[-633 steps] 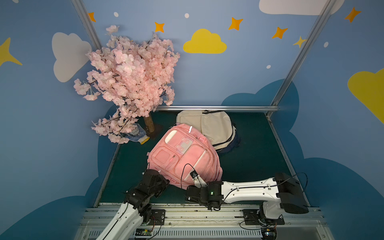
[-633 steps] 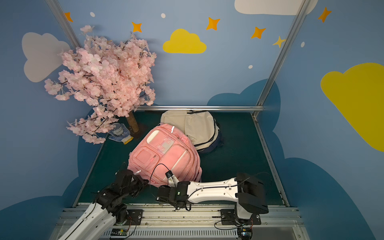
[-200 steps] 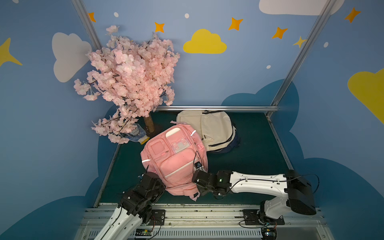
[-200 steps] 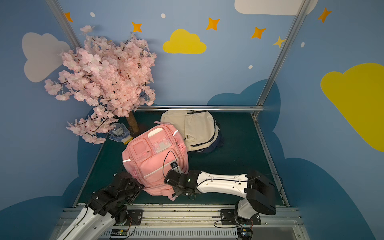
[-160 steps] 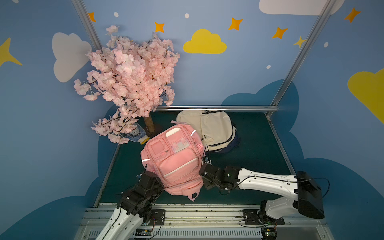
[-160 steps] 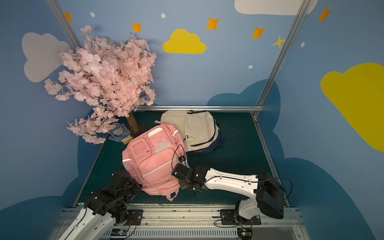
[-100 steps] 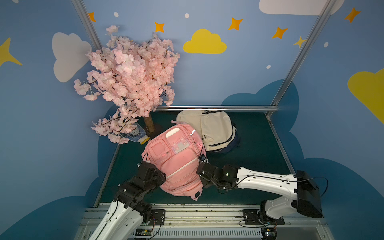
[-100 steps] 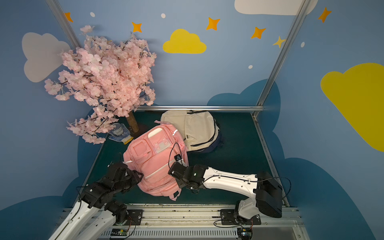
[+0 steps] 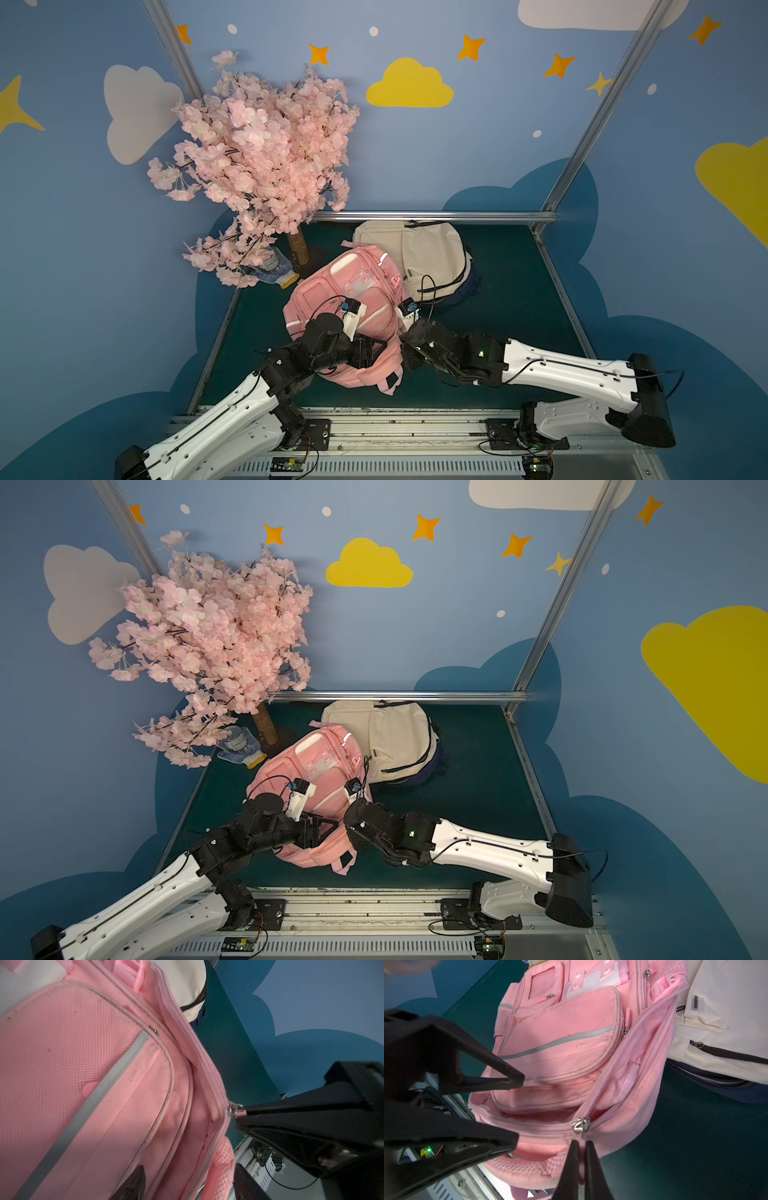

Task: Zip up the backpack
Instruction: Zip the zipper on the backpack.

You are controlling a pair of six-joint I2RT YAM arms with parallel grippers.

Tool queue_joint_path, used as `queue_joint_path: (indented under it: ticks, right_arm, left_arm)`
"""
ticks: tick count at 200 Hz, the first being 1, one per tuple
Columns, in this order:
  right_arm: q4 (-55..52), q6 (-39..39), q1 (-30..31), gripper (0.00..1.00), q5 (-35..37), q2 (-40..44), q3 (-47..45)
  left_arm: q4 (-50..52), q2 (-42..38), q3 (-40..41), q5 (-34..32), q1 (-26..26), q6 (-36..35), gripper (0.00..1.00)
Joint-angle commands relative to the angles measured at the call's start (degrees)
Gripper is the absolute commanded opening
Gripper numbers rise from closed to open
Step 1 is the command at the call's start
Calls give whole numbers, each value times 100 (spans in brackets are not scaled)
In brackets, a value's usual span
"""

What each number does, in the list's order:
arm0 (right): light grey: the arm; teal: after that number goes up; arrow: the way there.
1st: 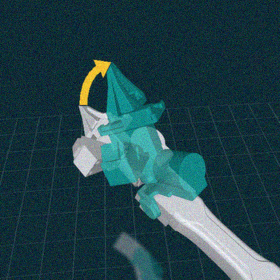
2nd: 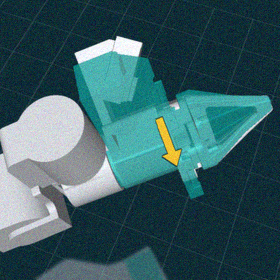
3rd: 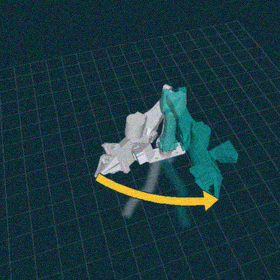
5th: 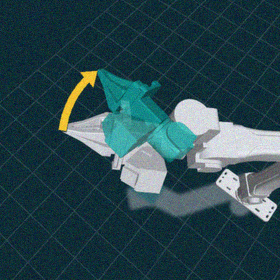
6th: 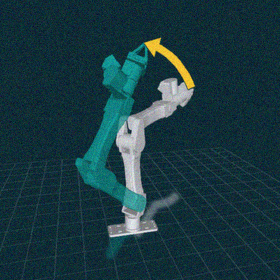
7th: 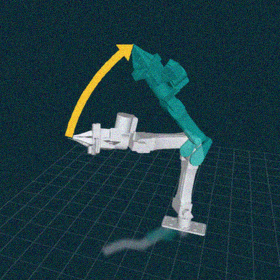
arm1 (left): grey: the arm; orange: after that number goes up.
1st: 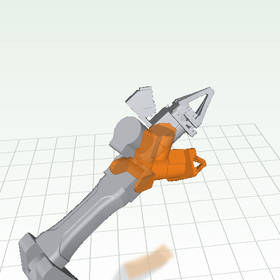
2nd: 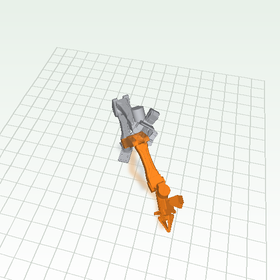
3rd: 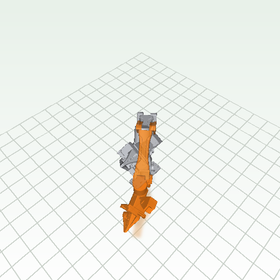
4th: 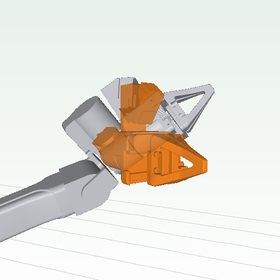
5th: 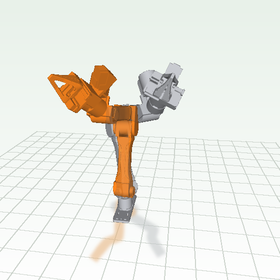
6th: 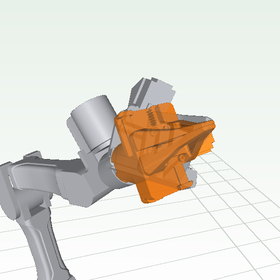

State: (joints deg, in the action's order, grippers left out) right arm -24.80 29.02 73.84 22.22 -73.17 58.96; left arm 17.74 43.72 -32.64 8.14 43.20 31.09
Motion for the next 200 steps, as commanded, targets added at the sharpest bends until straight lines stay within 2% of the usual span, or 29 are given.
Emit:
queue_joint_path:
  ticks: [1, 24, 44, 65, 90, 97, 104, 134, 159, 185, 200]
  right_arm:
    - [634, -124, 42, 0, -57, 193, -43]
    - [609, -169, 111, 0, -126, 121, -30]
    - [599, -149, 130, 0, -146, 59, -22]
    - [516, -70, 131, 0, -69, 34, -2]
    - [212, 81, 59, 0, 273, 77, 35]
    - [88, 125, -7, 0, 287, 93, 51]
    - [-18, 146, -109, 0, 217, 114, 79]
    - [-361, 113, -392, 0, 48, 148, 247]
    - [-717, 201, -736, 0, 88, 125, 354]
    - [-763, 26, -1347, 0, -429, 42, 366]
    - [-734, -82, -1561, 0, -468, -15, 411]
  left_arm:
    - [-1210, 138, 289, 228, 43, -347, 66]
    - [-1773, 386, 452, 483, 101, -375, 64]
    - [-2252, 721, 563, 1237, 106, -304, 58]
    - [-2315, 943, 631, 1294, 133, -274, 43]
    - [-2146, 757, 793, 947, 154, -309, 22]
    - [-2014, 694, 819, 822, 154, -306, 14]
    - [-1892, 645, 827, 744, 154, -322, 11]
    - [-1774, 573, 923, 866, 186, -334, 8]
    - [-1641, 417, 1026, 623, 286, -335, 5]
    - [-1447, 253, 1022, 352, 401, -394, 2]
    - [-1361, 275, 937, 304, 510, -482, 3]
